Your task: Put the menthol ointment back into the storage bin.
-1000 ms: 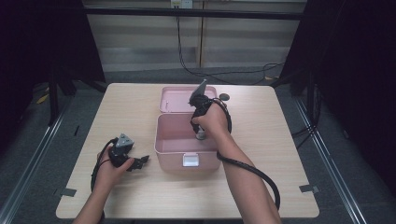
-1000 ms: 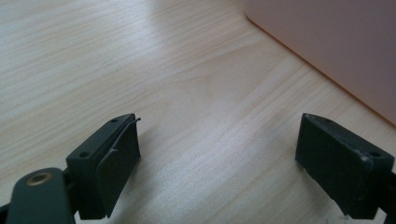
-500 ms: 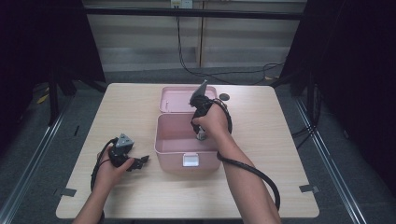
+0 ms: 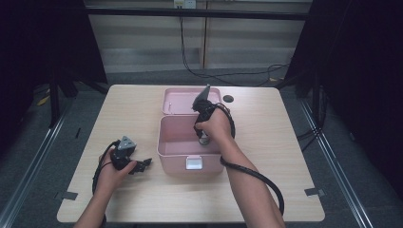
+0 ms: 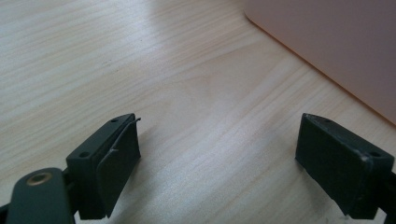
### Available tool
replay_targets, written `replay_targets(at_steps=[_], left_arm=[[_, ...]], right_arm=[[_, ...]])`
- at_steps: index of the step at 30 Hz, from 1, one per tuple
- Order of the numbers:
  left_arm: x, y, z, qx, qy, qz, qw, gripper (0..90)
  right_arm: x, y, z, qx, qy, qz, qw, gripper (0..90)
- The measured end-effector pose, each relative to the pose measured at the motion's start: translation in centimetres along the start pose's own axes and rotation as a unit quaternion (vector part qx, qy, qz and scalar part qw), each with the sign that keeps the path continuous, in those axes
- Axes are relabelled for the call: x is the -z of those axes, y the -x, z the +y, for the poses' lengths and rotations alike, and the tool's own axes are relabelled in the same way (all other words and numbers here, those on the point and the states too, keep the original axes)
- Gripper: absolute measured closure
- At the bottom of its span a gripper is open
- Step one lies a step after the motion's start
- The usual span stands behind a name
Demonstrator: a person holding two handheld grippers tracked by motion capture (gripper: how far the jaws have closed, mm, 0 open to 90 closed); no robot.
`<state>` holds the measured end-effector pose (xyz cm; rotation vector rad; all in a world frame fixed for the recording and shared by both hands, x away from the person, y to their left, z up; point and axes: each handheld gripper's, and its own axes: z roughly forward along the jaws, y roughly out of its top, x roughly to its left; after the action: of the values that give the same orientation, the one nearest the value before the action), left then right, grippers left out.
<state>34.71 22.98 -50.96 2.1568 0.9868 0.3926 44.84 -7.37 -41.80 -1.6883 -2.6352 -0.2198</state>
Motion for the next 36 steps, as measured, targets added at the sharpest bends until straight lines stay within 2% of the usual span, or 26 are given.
replay_targets(at_steps=[36], left_arm=[[0.0,0.0,0.0,0.0,0.0,0.0,1.0,12.9]], right_arm=[[-1.0,-0.1,-0.4,0.015,0.007,-0.008,0.9998,50.2]])
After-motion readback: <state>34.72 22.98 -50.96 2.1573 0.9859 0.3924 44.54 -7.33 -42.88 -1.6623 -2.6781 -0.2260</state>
